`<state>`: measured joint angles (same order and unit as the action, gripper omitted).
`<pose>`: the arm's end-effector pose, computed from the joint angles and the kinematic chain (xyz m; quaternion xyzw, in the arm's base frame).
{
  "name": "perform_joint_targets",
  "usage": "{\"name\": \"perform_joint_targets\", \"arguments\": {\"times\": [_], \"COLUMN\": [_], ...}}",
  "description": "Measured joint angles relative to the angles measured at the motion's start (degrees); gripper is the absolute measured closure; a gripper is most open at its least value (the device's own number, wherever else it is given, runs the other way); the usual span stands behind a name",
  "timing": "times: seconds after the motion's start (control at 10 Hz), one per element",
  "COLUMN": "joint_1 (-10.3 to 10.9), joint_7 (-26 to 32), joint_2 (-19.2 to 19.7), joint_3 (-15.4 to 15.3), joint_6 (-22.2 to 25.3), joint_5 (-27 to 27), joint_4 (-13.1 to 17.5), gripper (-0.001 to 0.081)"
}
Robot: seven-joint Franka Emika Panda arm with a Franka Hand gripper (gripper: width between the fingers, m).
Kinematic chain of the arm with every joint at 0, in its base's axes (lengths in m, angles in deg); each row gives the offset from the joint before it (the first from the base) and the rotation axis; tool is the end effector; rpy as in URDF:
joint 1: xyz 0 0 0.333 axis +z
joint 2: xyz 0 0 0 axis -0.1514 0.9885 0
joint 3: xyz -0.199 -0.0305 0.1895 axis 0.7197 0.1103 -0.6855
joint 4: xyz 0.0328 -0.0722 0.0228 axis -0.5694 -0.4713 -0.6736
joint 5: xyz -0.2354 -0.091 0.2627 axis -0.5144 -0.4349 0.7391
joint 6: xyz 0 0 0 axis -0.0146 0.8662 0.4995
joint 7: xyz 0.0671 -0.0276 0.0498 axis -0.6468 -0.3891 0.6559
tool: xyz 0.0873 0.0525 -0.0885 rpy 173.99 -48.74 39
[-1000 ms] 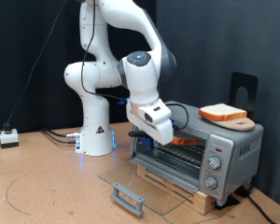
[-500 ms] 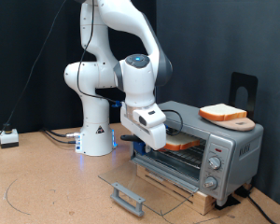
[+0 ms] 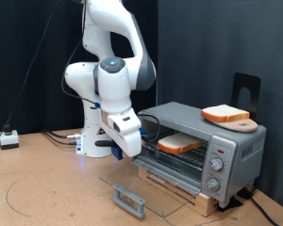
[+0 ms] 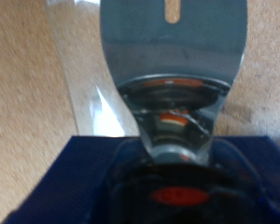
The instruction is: Make a piece of toast with the oven
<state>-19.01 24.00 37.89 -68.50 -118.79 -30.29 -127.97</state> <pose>0.3765 -0.0520 0.2416 -0.8886 -0.4375 0.0402 0.1317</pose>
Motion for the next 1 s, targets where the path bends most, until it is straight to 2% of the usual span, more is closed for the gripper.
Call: {"name": "perform_joint_targets", "arguments": {"times": [0.2, 0.3, 0.4, 0.5, 0.6, 0.8, 1.0], "joint_1": [-0.4, -0.4, -0.4, -0.4, -0.4, -0.5, -0.6], "joint_7": [1.9, 3.7, 3.3, 4.9, 8.3, 12.1, 11.6], "joint_2": [0.0, 0.0, 0.1, -0.1, -0.9, -3.4, -6.0], "joint_3": [2.0, 3.0, 2.8, 2.8, 3.4, 5.8, 7.6], "joint_6": [4.5, 4.6, 4.6, 4.6, 5.7, 12.5, 15.8], "joint_5": [5.5, 10.2, 7.8, 8.4, 11.6, 17.1, 20.0], "joint_4": [2.4, 3.3, 3.1, 3.1, 3.2, 4.7, 6.0], "gripper": [0.0408, 0.0408, 0.0408, 0.0408, 0.0408, 0.0408, 0.0408]}}
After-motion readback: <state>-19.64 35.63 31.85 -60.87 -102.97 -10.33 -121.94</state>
